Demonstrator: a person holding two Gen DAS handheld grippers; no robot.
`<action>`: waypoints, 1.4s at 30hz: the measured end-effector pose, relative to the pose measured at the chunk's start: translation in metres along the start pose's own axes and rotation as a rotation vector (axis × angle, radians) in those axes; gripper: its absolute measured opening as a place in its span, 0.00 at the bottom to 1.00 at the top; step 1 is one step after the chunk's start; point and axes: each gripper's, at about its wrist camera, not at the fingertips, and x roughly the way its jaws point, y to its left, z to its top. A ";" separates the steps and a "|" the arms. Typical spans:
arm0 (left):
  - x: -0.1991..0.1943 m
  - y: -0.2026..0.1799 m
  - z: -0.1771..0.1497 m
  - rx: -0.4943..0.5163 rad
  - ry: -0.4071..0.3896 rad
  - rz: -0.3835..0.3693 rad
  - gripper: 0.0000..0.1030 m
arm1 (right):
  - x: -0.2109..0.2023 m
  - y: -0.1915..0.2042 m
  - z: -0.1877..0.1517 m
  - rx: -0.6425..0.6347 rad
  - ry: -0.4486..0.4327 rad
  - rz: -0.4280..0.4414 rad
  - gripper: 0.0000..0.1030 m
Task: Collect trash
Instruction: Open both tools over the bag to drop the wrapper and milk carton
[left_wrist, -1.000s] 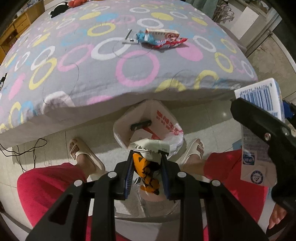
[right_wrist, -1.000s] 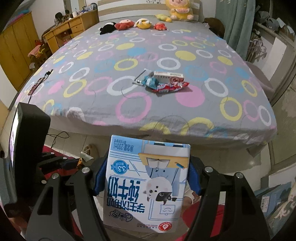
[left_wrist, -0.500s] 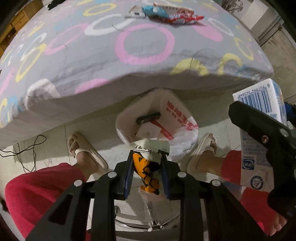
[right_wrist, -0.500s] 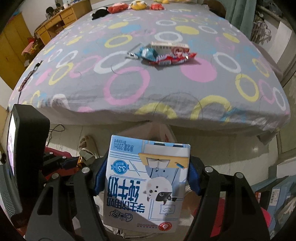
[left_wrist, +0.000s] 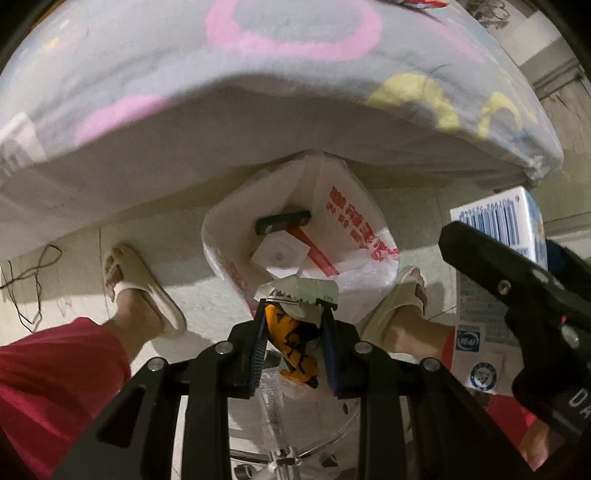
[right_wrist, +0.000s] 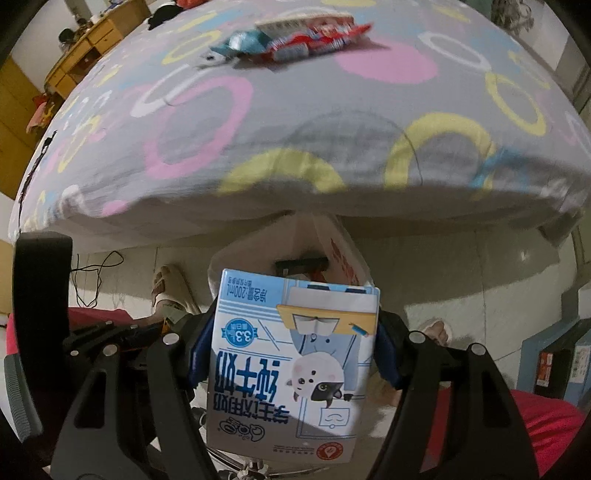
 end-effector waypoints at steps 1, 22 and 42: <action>0.005 0.000 0.001 -0.007 0.010 -0.002 0.26 | 0.005 -0.003 0.000 0.010 0.008 0.002 0.66; 0.105 0.014 0.012 -0.145 0.190 -0.011 0.26 | 0.109 -0.037 -0.003 0.188 0.105 -0.037 0.66; 0.165 0.020 0.020 -0.203 0.303 -0.009 0.26 | 0.182 -0.042 0.006 0.237 0.211 -0.034 0.66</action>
